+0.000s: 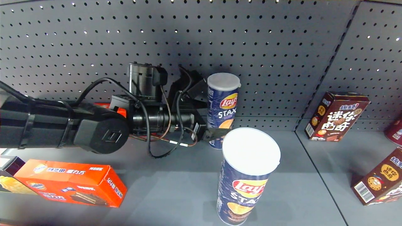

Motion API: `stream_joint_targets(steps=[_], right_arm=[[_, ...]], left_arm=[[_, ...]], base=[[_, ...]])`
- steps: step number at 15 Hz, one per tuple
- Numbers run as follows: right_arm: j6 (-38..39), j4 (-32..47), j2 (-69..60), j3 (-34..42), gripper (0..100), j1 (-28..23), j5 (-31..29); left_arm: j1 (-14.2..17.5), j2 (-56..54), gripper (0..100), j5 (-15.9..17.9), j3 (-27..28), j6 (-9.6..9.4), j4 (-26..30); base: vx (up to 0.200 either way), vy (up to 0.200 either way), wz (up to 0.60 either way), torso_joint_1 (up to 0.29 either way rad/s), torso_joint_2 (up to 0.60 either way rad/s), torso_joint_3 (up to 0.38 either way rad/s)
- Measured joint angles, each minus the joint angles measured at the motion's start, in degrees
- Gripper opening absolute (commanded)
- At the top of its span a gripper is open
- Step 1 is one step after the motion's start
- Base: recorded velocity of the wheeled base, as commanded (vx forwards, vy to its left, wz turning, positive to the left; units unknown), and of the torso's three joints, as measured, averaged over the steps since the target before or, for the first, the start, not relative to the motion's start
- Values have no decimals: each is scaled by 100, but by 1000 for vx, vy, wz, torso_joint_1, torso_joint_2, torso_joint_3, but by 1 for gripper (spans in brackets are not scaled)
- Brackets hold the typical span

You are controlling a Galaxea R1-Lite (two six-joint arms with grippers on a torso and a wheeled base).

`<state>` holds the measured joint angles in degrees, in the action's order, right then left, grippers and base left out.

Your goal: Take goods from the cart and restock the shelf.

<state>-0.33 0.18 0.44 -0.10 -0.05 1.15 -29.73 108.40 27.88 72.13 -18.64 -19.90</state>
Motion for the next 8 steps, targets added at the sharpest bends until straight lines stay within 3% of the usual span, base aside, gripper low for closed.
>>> stream_joint_targets(steps=[8], right_arm=[[0, 0, 0, 0, 100, 0, 2]], left_arm=[[22, -432, 100, -990, -461, -24, -27]], base=[[0, 0, 0, 0, 0, 0]])
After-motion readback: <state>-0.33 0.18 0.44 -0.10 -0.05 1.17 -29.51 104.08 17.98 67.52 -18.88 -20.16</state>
